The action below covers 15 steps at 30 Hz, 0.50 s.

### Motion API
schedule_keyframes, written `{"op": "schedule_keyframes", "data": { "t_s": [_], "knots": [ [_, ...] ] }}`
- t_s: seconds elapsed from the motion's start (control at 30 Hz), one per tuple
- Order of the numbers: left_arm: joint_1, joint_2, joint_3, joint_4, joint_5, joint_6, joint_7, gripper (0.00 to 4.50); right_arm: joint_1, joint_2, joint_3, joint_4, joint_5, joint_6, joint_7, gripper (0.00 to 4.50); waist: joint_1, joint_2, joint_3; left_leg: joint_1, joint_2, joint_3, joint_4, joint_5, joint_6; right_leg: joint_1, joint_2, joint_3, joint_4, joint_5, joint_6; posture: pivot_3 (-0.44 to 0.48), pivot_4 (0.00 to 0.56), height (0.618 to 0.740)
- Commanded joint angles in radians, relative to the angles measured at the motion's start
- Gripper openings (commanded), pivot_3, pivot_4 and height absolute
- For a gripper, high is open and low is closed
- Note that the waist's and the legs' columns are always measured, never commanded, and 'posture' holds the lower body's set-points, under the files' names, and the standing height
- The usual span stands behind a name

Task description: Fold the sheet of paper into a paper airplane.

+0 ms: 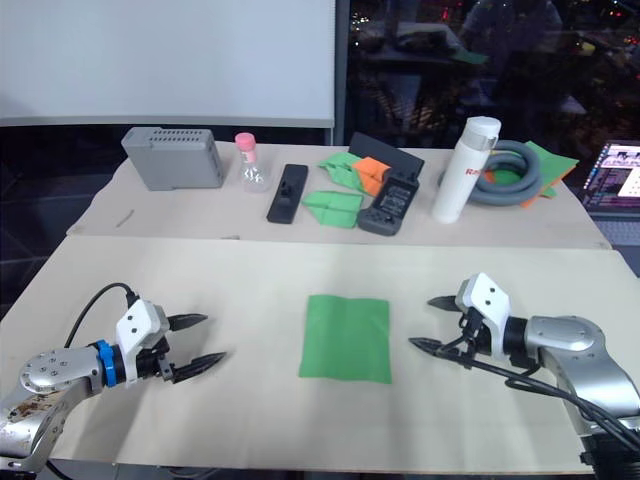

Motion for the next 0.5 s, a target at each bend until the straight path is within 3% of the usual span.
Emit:
{"op": "schedule_keyframes", "data": {
  "t_s": [0.03, 0.23, 0.5],
  "knots": [
    [-0.06, 0.013, -0.021, 0.005, -0.012, -0.015, -0.05, 4.47, 0.015, -0.019, -0.029, -0.048, 0.007, 0.024, -0.007, 4.5, 0.002, 0.0, 0.0, 0.0, 0.0, 0.0, 0.0, 0.0, 0.0, 0.0, 0.0, 0.0, 0.0, 0.0, 0.0, 0.0, 0.15, 0.74],
    [-0.297, 0.037, -0.144, -0.007, -0.116, 0.095, -0.244, 4.47, 0.076, -0.099, -0.029, -0.268, 0.021, 0.16, -0.017, 4.5, 0.011, 0.0, 0.0, -0.001, -0.001, -0.001, 0.003, 0.0, 0.0, 0.001, 0.002, 0.0, 0.001, 0.0, 0.0, 0.0, 0.15, 0.74],
    [-0.476, 0.044, -0.291, 0.014, -0.045, 0.128, -0.311, 4.47, 0.086, -0.106, 0.027, -0.345, -0.061, 0.209, -0.099, 4.5, 0.0, 0.0, 0.0, -0.001, -0.001, 0.0, 0.004, 0.0, 0.0, 0.001, 0.005, 0.0, 0.001, 0.0, 0.001, 0.0, 0.15, 0.74]
  ]
}}
